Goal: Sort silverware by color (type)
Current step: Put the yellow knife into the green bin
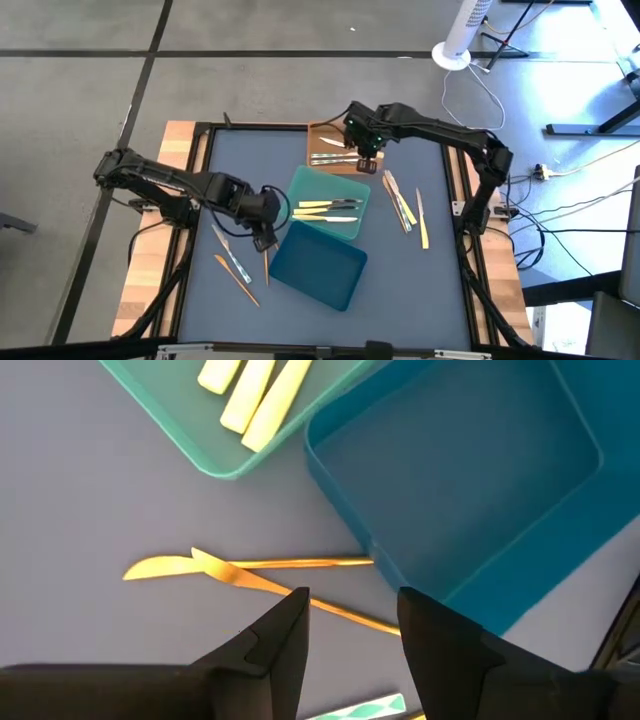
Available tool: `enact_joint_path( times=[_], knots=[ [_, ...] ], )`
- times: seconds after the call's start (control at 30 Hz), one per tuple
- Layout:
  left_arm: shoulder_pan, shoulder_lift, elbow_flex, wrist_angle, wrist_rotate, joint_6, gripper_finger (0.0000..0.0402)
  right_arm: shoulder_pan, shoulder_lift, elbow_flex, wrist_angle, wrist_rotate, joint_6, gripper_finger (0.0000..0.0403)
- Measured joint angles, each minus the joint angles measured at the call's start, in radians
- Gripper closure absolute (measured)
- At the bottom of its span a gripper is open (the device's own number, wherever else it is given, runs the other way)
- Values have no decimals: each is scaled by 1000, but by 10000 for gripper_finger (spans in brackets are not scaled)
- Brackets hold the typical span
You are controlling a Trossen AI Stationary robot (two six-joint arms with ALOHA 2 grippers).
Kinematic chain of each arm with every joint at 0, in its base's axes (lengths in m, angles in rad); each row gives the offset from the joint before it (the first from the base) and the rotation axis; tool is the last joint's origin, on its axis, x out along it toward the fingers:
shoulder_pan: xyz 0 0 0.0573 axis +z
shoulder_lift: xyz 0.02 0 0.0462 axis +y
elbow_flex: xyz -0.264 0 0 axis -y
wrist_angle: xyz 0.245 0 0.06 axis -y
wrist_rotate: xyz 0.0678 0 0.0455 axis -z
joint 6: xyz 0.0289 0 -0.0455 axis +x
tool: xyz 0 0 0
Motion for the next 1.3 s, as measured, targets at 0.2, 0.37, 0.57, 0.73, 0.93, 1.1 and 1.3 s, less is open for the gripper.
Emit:
enact_joint_path(
  times=[0.2,0.37,0.57,0.73,0.93,1.1,1.3],
  knots=[
    [-28,0,0,1,-2,-31,254,0,40,8,36,0,-46,372],
    [-50,0,0,6,-25,-31,254,0,66,8,43,-4,-53,372],
    [-54,0,0,14,-30,-41,254,22,76,8,44,-38,-42,372],
    [-54,0,0,13,-31,-80,254,71,76,8,46,-46,-37,372],
    [-54,0,0,13,-30,-83,254,146,76,8,45,-64,18,372],
    [-54,0,0,13,-30,-96,254,205,76,8,57,-65,67,372],
    [-58,0,0,12,-30,-164,254,253,76,8,85,-65,144,372]
  ],
)
